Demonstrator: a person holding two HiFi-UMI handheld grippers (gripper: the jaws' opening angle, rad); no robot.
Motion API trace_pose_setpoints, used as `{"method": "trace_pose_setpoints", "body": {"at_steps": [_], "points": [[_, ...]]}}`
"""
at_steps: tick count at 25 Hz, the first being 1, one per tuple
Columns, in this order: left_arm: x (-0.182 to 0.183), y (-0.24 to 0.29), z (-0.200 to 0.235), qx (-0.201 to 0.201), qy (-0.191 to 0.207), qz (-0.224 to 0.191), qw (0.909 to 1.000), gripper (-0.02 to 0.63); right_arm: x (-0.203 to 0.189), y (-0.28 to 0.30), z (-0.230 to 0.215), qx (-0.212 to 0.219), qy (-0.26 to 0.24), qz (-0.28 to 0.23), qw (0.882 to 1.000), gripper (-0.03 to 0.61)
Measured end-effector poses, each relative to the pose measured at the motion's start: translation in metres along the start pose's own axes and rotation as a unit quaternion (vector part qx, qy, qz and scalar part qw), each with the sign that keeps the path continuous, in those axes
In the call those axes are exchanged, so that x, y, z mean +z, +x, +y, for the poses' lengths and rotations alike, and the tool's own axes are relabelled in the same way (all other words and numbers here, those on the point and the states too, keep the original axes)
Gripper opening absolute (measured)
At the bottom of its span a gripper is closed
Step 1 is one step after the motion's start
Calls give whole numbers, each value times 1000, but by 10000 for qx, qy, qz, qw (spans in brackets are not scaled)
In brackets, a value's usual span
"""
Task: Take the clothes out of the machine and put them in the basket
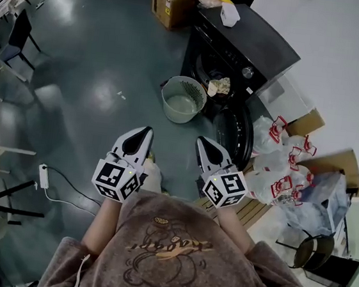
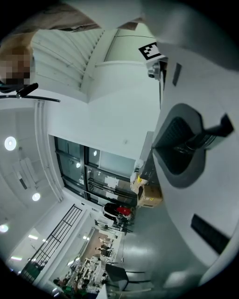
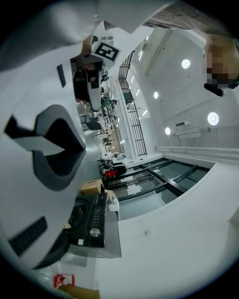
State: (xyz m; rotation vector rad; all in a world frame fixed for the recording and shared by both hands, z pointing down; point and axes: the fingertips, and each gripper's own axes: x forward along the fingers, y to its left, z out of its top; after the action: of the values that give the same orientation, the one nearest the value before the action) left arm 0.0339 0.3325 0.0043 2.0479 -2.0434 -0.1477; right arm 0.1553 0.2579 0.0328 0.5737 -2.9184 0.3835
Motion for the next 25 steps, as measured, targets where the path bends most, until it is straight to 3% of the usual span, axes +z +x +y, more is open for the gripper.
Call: {"method": "trace_pose_setpoints", "body": {"at_steps": [12,25], "points": [[4,125,69,-472,-22,158,9988,6,6,89,-83,-505,75,101,9986,-4],[52,316,179,-1229,-18,561,9908,6,63,241,-195,-1352,369,105,9901,-3]]}}
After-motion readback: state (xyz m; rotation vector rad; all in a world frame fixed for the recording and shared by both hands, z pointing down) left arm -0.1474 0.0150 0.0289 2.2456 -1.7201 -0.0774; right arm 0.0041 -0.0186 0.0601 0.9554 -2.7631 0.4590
